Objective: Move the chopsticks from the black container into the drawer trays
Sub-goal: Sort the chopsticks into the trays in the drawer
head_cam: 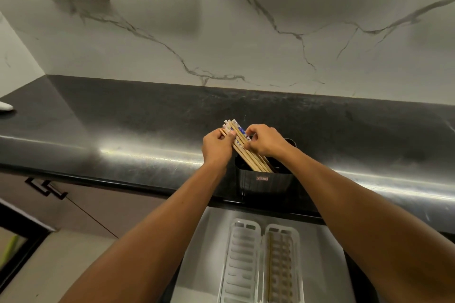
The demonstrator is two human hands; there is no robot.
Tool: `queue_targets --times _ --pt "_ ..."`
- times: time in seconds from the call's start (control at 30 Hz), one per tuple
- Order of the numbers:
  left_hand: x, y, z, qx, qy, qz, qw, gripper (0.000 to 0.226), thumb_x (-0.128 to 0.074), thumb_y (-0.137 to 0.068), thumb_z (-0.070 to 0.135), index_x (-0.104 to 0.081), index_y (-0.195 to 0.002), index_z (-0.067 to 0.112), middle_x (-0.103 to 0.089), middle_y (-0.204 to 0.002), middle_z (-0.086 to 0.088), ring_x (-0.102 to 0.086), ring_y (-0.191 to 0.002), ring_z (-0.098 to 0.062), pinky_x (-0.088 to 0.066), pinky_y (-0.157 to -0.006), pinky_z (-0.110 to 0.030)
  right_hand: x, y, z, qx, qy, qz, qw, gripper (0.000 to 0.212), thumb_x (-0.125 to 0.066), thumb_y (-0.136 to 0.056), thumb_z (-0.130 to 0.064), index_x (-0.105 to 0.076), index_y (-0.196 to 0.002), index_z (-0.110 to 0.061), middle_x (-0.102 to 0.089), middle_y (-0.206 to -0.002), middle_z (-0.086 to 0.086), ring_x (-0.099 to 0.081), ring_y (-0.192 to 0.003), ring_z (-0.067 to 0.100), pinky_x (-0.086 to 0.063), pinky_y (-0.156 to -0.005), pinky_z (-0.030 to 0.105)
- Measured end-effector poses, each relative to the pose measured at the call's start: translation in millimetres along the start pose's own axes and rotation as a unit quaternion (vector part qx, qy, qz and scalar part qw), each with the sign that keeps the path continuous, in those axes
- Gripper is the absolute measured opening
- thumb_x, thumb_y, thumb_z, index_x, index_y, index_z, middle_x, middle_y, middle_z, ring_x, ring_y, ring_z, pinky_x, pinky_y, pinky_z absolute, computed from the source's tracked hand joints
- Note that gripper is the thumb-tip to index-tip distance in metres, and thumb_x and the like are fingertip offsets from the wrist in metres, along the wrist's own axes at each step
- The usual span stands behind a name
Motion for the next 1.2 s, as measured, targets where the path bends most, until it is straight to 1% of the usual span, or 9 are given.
queue_targets --times 0.23,0.5,0.6,0.7,0.77,0.9,1.0,1.07,1.2 --pt "-1.6 1.6 2.9 -0.007 -0.006 -0.014 1.000 0.016 -0.060 -0.093 0.018 -0.068 -0.079 0.020 -0.075 -0.085 -0.004 -0.073 -0.083 -0.018 -0.058 -0.085 -0.045 4.7 1.8 -3.8 -0.009 0.039 -0.040 0.998 0.014 -0.062 -0.088 -0.020 -0.063 -0.101 -0.014 -0.062 -0.088 0.000 -0.060 -0.076 0.011 -0.042 -0.062 0.022" --pt "1.0 4.6 2.6 -0.002 -0.007 -0.024 1.000 0.014 -0.062 -0.092 0.022 -0.069 -0.085 0.011 -0.075 -0.088 -0.009 -0.072 -0.088 -0.023 -0.055 -0.088 -0.046 43.1 16.9 0.7 -0.021 -0.004 0.002 1.000 0.011 -0.064 -0.087 -0.023 -0.063 -0.091 -0.013 -0.064 -0.081 0.001 -0.059 -0.071 0.010 -0.041 -0.061 0.022" --pt "4.8 6.4 5.9 -0.017 -0.038 0.000 0.999 0.023 -0.063 -0.091 0.030 -0.065 -0.099 0.008 -0.072 -0.093 -0.007 -0.069 -0.090 -0.021 -0.055 -0.075 -0.034 67.0 24.3 -4.6 -0.001 -0.040 0.026 0.999 0.014 -0.063 -0.088 -0.020 -0.067 -0.091 -0.007 -0.070 -0.088 0.008 -0.066 -0.082 0.017 -0.050 -0.078 0.030" --pt "15.0 14.6 19.5 -0.066 -0.114 0.083 0.988 0.043 -0.059 -0.093 0.034 -0.051 -0.129 0.012 -0.056 -0.122 -0.004 -0.056 -0.110 -0.017 -0.051 -0.091 -0.035 87.9 30.6 -10.2 0.018 -0.051 0.049 0.997 0.015 -0.063 -0.088 -0.019 -0.068 -0.091 -0.005 -0.072 -0.089 0.010 -0.068 -0.084 0.019 -0.051 -0.084 0.033" --pt "16.0 28.7 40.3 -0.167 -0.136 0.120 0.969 0.041 -0.056 -0.094 0.028 -0.048 -0.133 0.016 -0.049 -0.128 -0.003 -0.050 -0.116 -0.015 -0.047 -0.096 -0.033 102.1 33.4 -14.6 0.028 -0.050 0.078 0.995 0.017 -0.064 -0.087 -0.018 -0.067 -0.092 -0.003 -0.072 -0.088 0.011 -0.068 -0.083 0.020 -0.051 -0.080 0.030" --pt "-13.0 54.0 67.6 -0.300 -0.159 0.027 0.940 0.034 -0.054 -0.095 0.026 -0.055 -0.129 0.018 -0.053 -0.124 0.001 -0.053 -0.111 -0.012 -0.050 -0.094 -0.032 128.3 38.0 -32.2 0.053 -0.045 0.131 0.989 0.013 -0.064 -0.087 -0.020 -0.065 -0.081 -0.008 -0.067 -0.077 0.006 -0.063 -0.071 0.015 -0.047 -0.067 0.024" --pt "-42.9 58.3 64.5 -0.264 -0.176 -0.100 0.943 0.040 -0.053 -0.095 0.033 -0.052 -0.133 0.021 -0.055 -0.127 0.003 -0.053 -0.110 -0.007 -0.046 -0.091 -0.028 142.5 41.2 -48.6 0.066 -0.048 0.142 0.986 0.014 -0.065 -0.086 -0.021 -0.062 -0.075 -0.013 -0.064 -0.072 0.002 -0.063 -0.069 0.014 -0.051 -0.069 0.026" --pt "-59.5 61.3 56.5 -0.228 -0.168 -0.186 0.941 0.031 -0.053 -0.095 0.036 -0.058 -0.122 0.023 -0.063 -0.113 0.003 -0.059 -0.097 -0.006 -0.047 -0.080 -0.025 149.7 43.8 -57.8 0.068 -0.050 0.147 0.986 0.017 -0.065 -0.086 -0.023 -0.062 -0.075 -0.011 -0.063 -0.071 0.005 -0.062 -0.069 0.017 -0.052 -0.070 0.027" --pt "-64.8 65.7 49.2 -0.210 -0.155 -0.220 0.940 0.018 -0.053 -0.096 0.033 -0.058 -0.107 0.020 -0.060 -0.082 0.008 -0.058 -0.073 -0.005 -0.041 -0.062 -0.015 158.0 48.0 -65.2 0.047 -0.049 0.164 0.984 0.023 -0.067 -0.084 -0.024 -0.065 -0.087 0.000 -0.066 -0.077 0.010 -0.064 -0.070 0.018 -0.053 -0.069 0.027"
Point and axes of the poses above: each hand's wrist, its own y-axis away from the middle knuckle, its own x-axis out of the back of the hand, z = x × y, the point moved 8 cm from there along -y, towards the middle knuckle
